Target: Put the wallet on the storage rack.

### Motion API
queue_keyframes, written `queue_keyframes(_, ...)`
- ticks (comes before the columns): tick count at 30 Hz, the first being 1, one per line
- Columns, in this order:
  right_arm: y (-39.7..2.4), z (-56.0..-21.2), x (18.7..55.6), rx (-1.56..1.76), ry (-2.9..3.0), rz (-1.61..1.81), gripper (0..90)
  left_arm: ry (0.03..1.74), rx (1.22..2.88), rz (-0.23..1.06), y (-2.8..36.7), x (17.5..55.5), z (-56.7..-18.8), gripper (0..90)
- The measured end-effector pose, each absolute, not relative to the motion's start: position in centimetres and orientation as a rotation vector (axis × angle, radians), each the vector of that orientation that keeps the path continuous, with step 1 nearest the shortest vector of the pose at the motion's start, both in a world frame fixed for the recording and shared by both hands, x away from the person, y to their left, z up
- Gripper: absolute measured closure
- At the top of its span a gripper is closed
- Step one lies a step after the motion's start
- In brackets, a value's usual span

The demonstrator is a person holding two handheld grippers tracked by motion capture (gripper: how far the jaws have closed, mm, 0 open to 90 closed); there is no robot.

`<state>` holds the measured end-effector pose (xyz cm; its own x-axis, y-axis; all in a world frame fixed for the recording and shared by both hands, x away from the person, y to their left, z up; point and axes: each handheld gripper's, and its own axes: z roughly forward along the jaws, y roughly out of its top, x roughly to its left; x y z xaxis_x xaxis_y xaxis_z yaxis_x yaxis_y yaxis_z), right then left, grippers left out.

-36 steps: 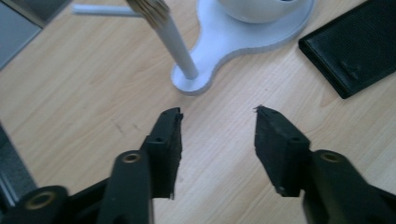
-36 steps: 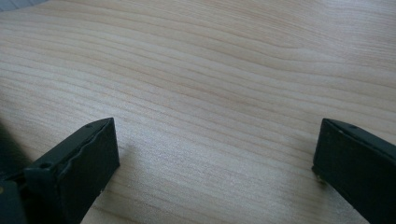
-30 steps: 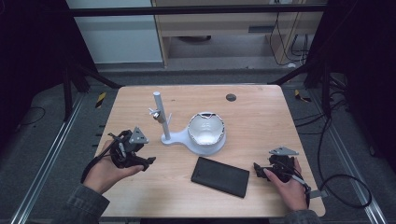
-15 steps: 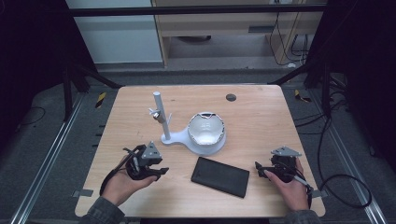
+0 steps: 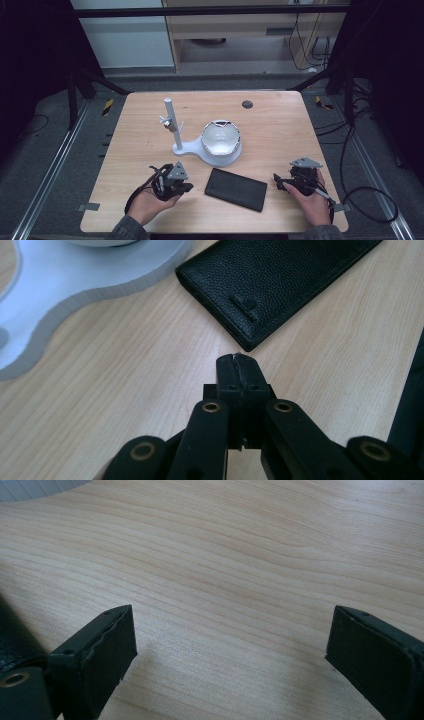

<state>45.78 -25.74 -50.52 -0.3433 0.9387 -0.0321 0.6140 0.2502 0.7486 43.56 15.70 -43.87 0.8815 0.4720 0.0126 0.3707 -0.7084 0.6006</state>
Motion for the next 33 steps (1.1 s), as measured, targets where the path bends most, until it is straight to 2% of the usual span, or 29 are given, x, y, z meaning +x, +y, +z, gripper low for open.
queue_keyframes(15,-25.7,-50.6,45.8,1.407,2.057,0.887,5.9,0.581,2.528,0.16,12.9,44.2,-46.0,89.7)
queue_keyframes(33,-25.8,-50.6,45.9,1.411,2.062,0.89,6.0,0.589,2.581,0.147,12.1,45.0,-47.1,89.7)
